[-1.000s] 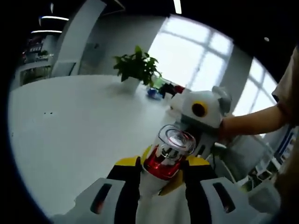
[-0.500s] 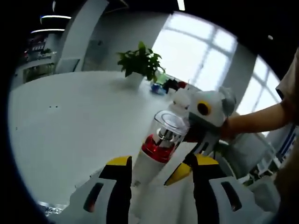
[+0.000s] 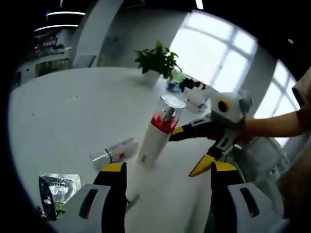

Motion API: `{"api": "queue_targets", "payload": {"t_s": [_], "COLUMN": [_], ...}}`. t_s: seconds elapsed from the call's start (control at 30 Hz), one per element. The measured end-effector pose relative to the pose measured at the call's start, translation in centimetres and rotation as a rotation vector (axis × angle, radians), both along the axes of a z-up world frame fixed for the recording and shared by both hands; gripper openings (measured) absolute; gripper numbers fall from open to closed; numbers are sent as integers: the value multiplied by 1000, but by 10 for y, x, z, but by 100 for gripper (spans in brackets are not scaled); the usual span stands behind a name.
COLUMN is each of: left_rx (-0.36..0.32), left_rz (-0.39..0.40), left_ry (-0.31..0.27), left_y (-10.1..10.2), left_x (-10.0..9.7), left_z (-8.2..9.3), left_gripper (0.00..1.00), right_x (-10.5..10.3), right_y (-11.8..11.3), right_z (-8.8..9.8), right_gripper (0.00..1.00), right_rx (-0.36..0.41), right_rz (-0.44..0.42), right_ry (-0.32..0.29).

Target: Arrange the skincare products in the storage area until every visible bottle or jar stands upright without overlapping.

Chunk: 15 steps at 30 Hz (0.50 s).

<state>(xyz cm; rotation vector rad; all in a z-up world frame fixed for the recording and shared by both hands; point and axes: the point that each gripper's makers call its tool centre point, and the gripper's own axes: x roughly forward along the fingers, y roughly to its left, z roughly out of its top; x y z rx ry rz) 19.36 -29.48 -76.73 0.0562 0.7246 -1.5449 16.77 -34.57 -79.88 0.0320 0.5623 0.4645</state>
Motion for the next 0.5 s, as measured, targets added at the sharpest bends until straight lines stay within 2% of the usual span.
{"api": "queue_targets", "payload": {"t_s": [0.2, 0.37, 0.5], "left_rx": [24, 25, 33], "left_rz": [86, 144, 180], "left_ry": [37, 51, 50], "left_y": [43, 74, 95], "left_x": [-7, -9, -12], "left_z": [-1, 0, -1], "left_gripper": [75, 78, 80], "right_x": [-17, -30, -41], "right_y": [4, 5, 10], "right_z": [9, 22, 25], "right_gripper": [64, 67, 67], "right_rx": [45, 75, 92], "right_rz": [-55, -109, -133], "right_ry": [-12, -31, -33]}}
